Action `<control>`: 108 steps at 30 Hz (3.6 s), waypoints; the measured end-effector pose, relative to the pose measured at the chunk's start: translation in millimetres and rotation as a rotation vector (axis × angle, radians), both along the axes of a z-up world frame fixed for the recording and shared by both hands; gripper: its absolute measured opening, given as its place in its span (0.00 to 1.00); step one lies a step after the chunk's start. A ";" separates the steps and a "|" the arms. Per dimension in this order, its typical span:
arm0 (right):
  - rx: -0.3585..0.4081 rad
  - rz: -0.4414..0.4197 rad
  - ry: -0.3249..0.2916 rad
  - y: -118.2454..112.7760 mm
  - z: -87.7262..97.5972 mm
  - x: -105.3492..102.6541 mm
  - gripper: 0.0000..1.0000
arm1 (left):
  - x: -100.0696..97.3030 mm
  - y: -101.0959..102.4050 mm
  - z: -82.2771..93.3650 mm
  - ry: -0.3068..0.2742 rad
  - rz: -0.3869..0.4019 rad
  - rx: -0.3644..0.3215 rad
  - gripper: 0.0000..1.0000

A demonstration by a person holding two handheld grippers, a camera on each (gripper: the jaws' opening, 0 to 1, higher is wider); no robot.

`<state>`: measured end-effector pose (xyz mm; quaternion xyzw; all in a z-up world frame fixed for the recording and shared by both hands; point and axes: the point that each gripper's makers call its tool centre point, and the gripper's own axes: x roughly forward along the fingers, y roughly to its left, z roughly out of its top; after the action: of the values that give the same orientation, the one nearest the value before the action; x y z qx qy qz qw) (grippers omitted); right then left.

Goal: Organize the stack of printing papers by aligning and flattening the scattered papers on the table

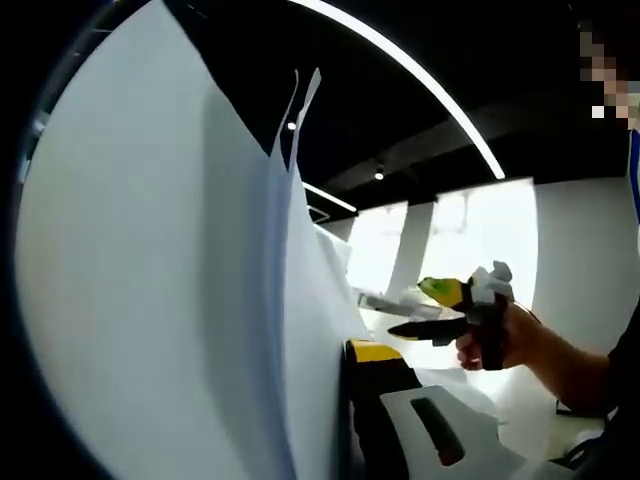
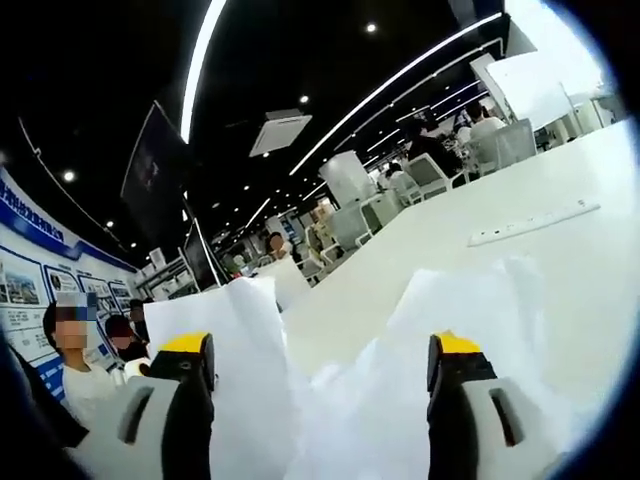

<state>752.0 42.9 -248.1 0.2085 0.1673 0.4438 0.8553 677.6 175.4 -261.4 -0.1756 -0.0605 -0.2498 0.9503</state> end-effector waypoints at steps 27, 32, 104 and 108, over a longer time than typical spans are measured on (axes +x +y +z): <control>-0.021 -0.039 0.002 -16.2 -6.7 -3.0 0.90 | 0.1 0.5 0.9 -0.001 -0.002 -0.007 0.08; -0.025 -0.051 0.001 -23.1 -8.1 -5.4 0.90 | -0.1 0.0 0.9 -0.002 -0.001 -0.008 0.08; -0.118 -0.167 0.027 -98.5 -46.7 -41.3 0.90 | 0.1 0.6 0.7 -0.001 -0.001 -0.007 0.08; -0.128 -0.176 0.044 -103.5 -54.6 -40.9 0.90 | 0.1 0.8 1.0 -0.002 -0.001 -0.009 0.08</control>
<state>711.2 -60.6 -302.7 0.1772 0.1948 0.3508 0.8987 677.8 176.2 -260.4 -0.1799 -0.0623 -0.2502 0.9493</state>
